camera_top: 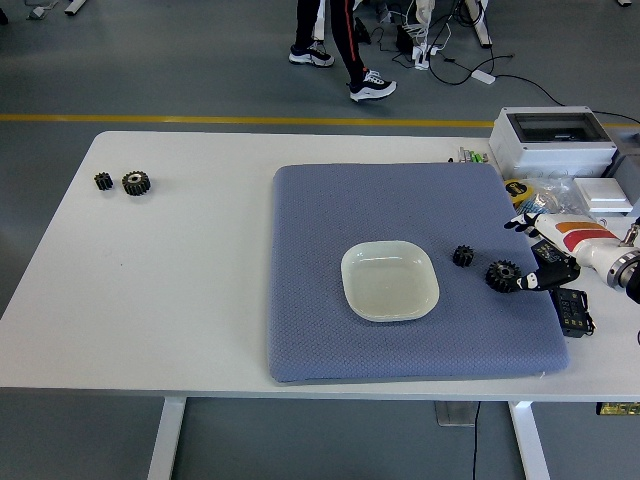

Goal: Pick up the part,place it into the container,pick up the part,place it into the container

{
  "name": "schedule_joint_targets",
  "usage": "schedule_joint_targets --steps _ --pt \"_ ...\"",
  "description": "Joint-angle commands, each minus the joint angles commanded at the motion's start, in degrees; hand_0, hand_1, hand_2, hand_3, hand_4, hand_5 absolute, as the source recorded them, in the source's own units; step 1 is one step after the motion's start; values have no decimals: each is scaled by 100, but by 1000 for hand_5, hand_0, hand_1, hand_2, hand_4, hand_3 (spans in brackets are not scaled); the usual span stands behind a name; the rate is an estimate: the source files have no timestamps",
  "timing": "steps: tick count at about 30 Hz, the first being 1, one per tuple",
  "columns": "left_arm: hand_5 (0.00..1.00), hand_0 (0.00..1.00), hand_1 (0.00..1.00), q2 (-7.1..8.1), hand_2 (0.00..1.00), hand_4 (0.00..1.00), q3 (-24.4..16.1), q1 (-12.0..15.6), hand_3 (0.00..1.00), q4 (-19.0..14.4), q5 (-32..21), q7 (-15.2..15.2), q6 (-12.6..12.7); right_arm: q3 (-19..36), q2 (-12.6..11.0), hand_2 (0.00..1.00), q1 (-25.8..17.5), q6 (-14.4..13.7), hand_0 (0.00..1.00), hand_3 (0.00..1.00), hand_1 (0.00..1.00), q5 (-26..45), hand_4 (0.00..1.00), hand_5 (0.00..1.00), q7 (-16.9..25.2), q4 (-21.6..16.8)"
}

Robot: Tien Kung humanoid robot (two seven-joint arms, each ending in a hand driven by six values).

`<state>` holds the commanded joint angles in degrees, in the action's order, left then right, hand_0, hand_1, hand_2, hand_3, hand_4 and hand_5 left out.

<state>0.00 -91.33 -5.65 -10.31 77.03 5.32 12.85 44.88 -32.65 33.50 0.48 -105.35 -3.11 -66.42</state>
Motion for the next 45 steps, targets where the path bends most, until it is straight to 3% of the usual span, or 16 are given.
schedule_joint_targets --steps 3,4,13,15,16,39,40,45 --pt "586 712 686 0 664 646 -12 6 556 0 4 2 4 -49 75 742 36 -13 637 771 674 -12 998 326 -5 78" --pt "585 712 685 0 664 646 -7 7 556 0 -1 5 7 -66 106 733 46 -5 620 717 665 -20 998 330 -13 116" --pt "585 712 685 0 667 646 33 -3 556 0 -45 21 18 -234 251 727 64 26 603 701 661 -44 998 336 -81 432" --pt "585 712 685 0 667 646 43 -8 556 0 -54 24 19 -272 271 727 67 -23 603 701 661 -42 998 336 -73 500" --pt "585 713 686 0 668 646 50 -13 557 0 -63 24 22 -298 286 721 77 -73 553 678 645 -41 998 340 -66 543" --pt "585 714 689 0 667 646 177 -47 556 0 -135 45 29 -657 597 678 330 -525 468 592 596 277 998 333 5 1147" --pt "585 714 688 0 667 646 179 -49 555 0 -136 44 29 -667 603 616 335 -548 412 544 545 294 949 322 17 1159" --pt "585 714 688 0 667 646 184 -58 555 0 -139 42 35 -702 619 616 359 -621 412 544 545 354 949 322 49 1221"
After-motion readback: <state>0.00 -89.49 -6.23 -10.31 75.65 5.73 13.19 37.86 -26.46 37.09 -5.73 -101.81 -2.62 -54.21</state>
